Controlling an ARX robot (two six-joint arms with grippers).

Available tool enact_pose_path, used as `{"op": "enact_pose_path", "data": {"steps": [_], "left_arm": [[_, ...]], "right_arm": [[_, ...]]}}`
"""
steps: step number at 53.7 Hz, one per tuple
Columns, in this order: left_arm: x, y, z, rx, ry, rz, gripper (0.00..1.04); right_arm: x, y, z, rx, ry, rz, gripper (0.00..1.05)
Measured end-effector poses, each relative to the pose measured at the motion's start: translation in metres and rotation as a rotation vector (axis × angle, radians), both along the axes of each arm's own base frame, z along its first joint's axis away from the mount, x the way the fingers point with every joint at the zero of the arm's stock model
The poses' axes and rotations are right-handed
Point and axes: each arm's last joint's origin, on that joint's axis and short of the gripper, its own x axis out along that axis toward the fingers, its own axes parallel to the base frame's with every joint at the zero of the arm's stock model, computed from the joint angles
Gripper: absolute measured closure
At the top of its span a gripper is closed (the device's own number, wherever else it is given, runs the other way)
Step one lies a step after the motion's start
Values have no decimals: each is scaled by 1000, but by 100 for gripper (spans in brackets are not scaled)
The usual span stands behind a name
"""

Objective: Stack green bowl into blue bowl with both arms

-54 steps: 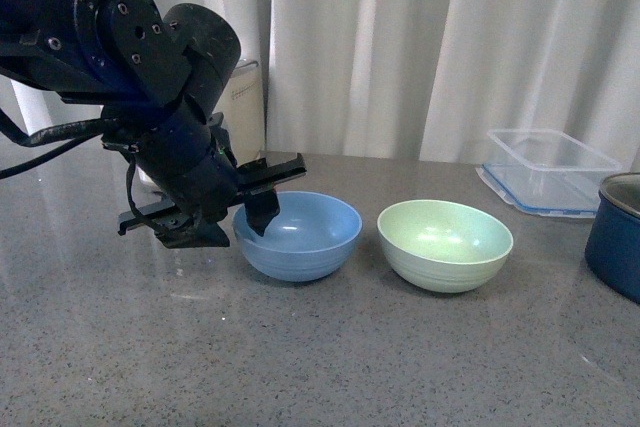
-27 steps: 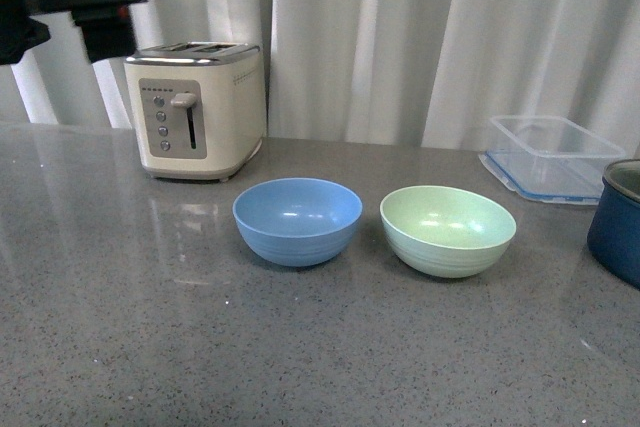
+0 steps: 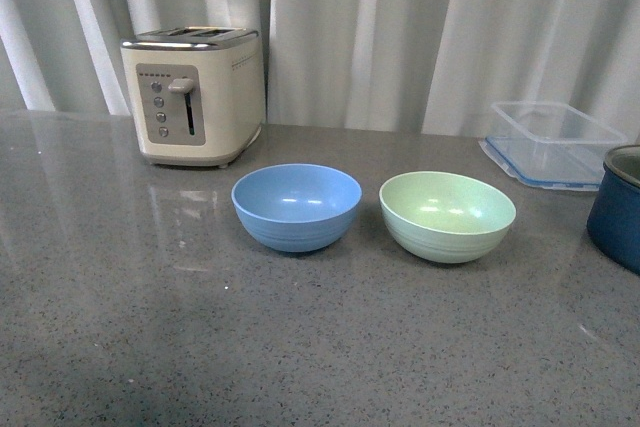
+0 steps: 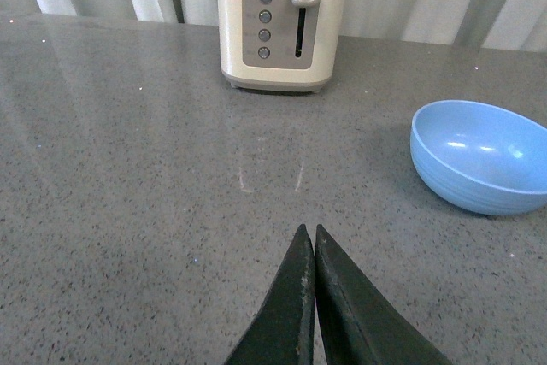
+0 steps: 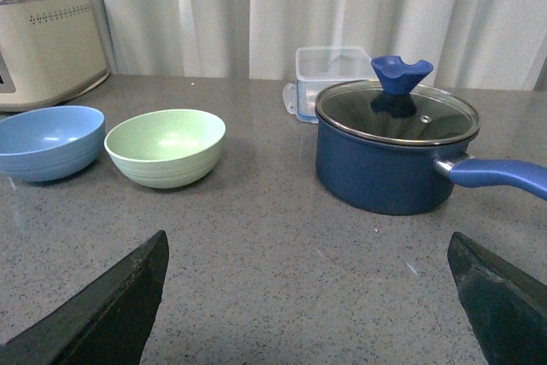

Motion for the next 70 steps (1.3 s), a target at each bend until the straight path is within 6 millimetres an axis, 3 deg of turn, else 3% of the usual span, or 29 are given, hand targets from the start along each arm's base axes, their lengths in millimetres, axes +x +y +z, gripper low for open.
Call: {"op": "enact_pose_path", "data": {"steps": [10, 32, 43, 70], "left_arm": [[-24, 12, -10, -1, -10, -2, 101], [-57, 13, -24, -1, -8, 2, 101], [-67, 14, -33, -1, -17, 3, 101], [-85, 13, -27, -1, -35, 0, 101]], "right_arm": [[0, 0, 0, 0, 0, 0, 10], [0, 0, 0, 0, 0, 0, 10], [0, 0, 0, 0, 0, 0, 10], [0, 0, 0, 0, 0, 0, 10]]}}
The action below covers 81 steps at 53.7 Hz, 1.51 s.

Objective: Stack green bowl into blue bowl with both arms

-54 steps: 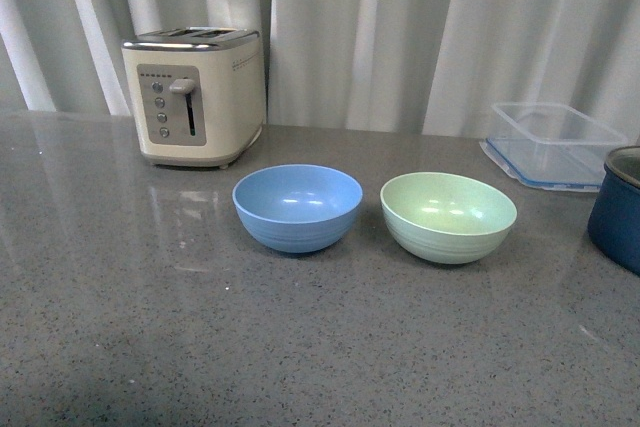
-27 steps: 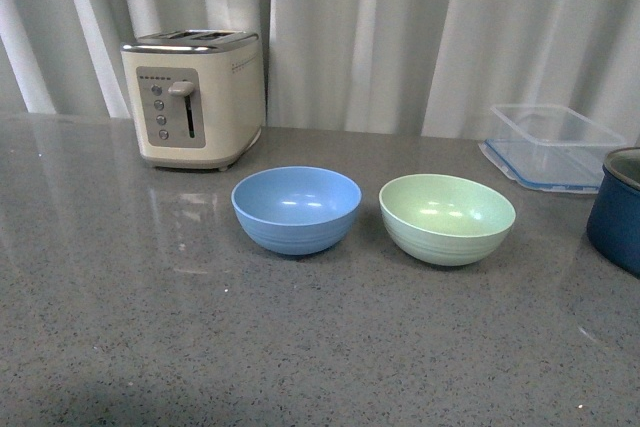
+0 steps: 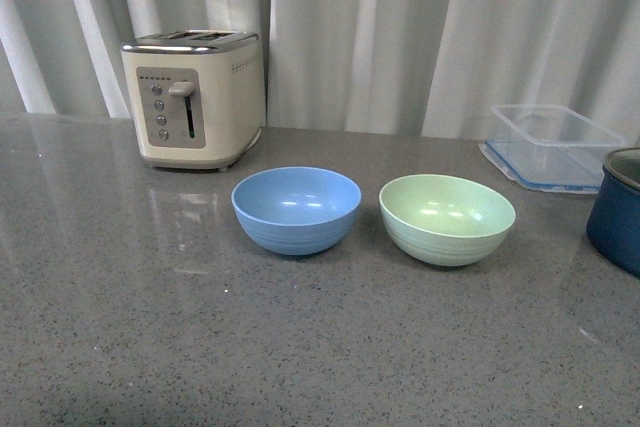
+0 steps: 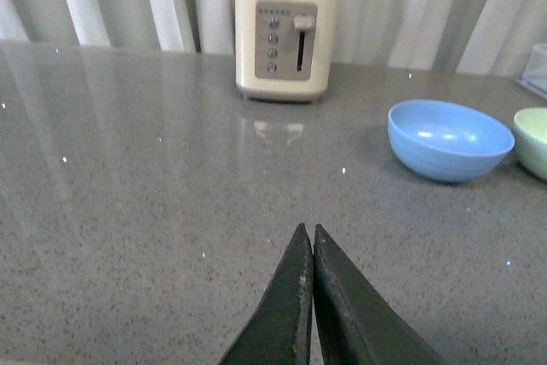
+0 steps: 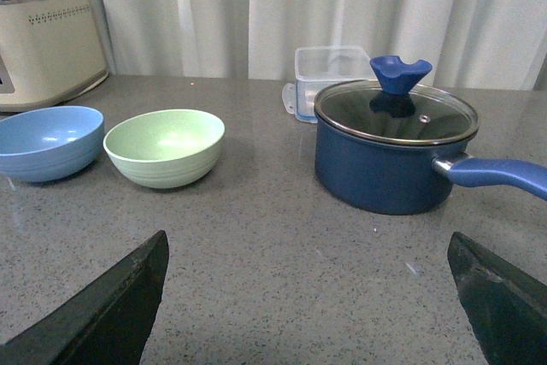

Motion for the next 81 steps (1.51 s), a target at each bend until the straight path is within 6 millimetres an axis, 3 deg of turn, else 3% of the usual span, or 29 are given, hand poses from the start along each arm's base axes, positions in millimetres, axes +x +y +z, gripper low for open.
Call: {"op": "enact_pose_path", "data": {"steps": [48, 60, 64, 67, 72, 74, 81], "left_arm": [[-27, 0, -2, 0, -4, 0, 101], [-27, 0, -3, 0, 0, 0, 60], [-27, 0, -3, 0, 1, 0, 44], [-27, 0, -3, 0, -1, 0, 29], [-27, 0, -3, 0, 1, 0, 10], [-27, 0, -3, 0, 0, 0, 5], [-27, 0, -3, 2, 0, 0, 7]], "right_arm": [[0, 0, 0, 0, 0, 0, 10], [0, 0, 0, 3, 7, 7, 10], [2, -1, 3, 53, 178, 122, 10], [9, -1, 18, 71, 193, 169, 10], [30, 5, 63, 63, 163, 245, 10], [37, 7, 71, 73, 172, 271, 10], [75, 19, 96, 125, 281, 361, 10]]}}
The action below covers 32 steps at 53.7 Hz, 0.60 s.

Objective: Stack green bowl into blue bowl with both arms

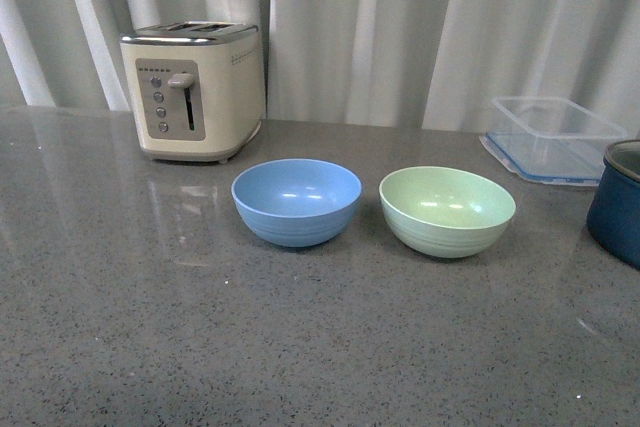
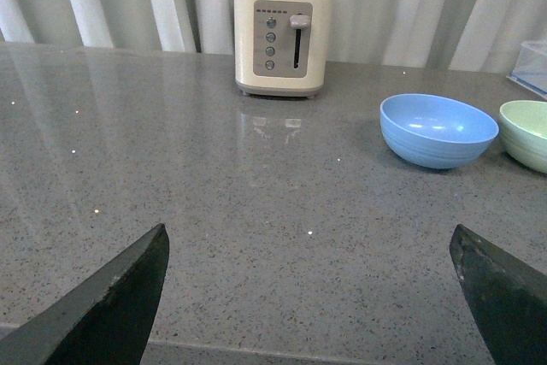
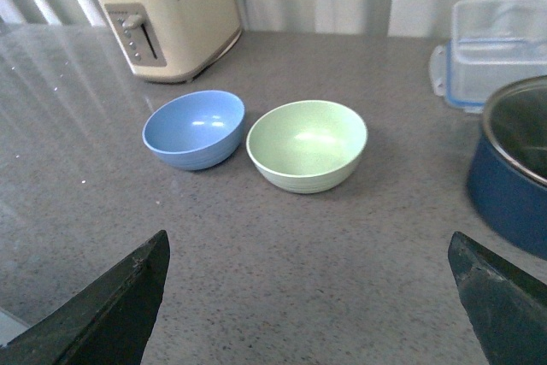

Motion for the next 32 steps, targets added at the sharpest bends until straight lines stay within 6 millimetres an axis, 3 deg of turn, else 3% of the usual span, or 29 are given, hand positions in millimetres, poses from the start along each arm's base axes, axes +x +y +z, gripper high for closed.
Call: {"op": "enact_pose_path", "data": {"steps": [12, 19, 32], "left_arm": [[0, 0, 0, 0, 0, 0, 7], [0, 0, 0, 0, 0, 0, 7], [0, 0, 0, 1, 0, 0, 7]], "right_arm": [[95, 24, 6, 50, 267, 14, 10], [163, 36, -14, 21, 391, -81, 10], [217, 45, -43, -47, 461, -184, 10]]}}
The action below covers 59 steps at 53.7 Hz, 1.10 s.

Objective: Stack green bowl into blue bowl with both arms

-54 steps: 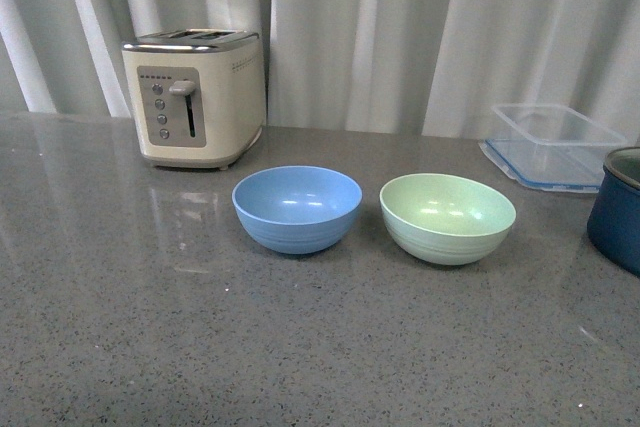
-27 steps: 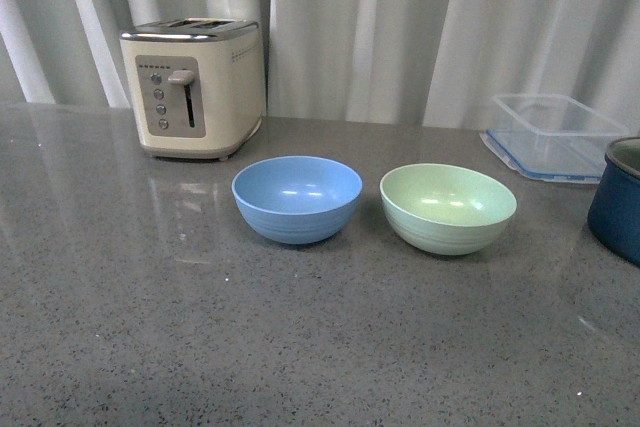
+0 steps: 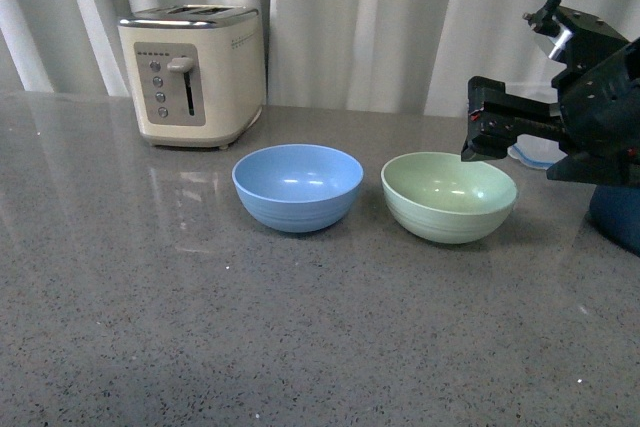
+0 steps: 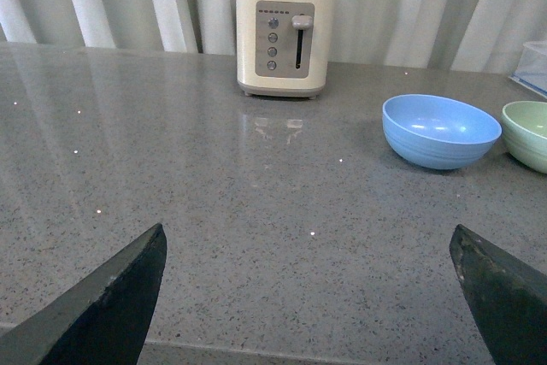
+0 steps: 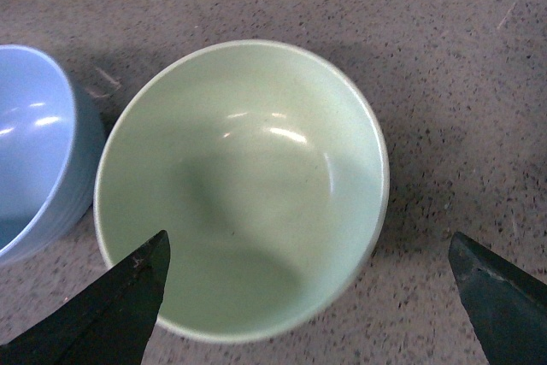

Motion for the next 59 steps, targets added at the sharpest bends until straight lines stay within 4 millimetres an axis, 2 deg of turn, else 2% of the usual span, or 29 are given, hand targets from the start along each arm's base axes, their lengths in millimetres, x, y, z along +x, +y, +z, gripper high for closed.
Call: {"op": "enact_pose_path", "data": {"steps": [9, 17, 21, 26, 31, 46, 48, 54, 59], "left_arm": [[0, 0, 0, 0, 0, 0, 7], [0, 0, 0, 0, 0, 0, 7], [0, 0, 0, 0, 0, 0, 7], [0, 0, 0, 0, 0, 0, 7], [0, 0, 0, 0, 0, 0, 7], [0, 0, 0, 0, 0, 0, 7], [0, 0, 0, 0, 0, 0, 7], [0, 0, 0, 0, 0, 0, 7], [0, 0, 0, 0, 0, 0, 7]], "right_arm": [[23, -1, -13, -59, 12, -53, 10], [35, -5, -28, -75, 59, -72, 12], [38, -6, -32, -86, 76, -81, 28], [39, -6, -35, -91, 81, -85, 42], [41, -5, -37, -102, 92, -90, 62], [41, -8, -36, -116, 95, -105, 100], [41, -8, -33, -111, 92, -104, 104], [38, -9, -18, -112, 66, -100, 104], [35, -3, 10, -90, 8, -69, 104]]}}
